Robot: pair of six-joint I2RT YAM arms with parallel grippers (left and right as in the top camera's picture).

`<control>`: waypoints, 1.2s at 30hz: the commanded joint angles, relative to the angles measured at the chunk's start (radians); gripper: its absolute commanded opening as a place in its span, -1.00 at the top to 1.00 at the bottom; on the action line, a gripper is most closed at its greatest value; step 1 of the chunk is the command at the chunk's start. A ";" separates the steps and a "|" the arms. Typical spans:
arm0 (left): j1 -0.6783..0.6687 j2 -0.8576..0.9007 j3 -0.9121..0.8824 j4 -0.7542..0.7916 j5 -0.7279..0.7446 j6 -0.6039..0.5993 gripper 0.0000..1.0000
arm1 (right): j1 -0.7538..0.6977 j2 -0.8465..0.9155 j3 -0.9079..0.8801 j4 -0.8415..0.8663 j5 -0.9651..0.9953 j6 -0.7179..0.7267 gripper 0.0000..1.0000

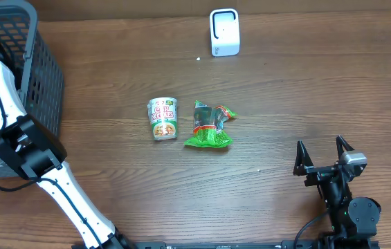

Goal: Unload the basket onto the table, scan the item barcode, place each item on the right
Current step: 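Reach the left gripper into the basket and grasp the mint-green packet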

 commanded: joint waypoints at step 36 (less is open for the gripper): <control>0.008 -0.160 0.008 -0.257 0.019 -0.099 -0.60 | 0.005 -0.008 -0.010 0.004 0.002 0.004 -1.00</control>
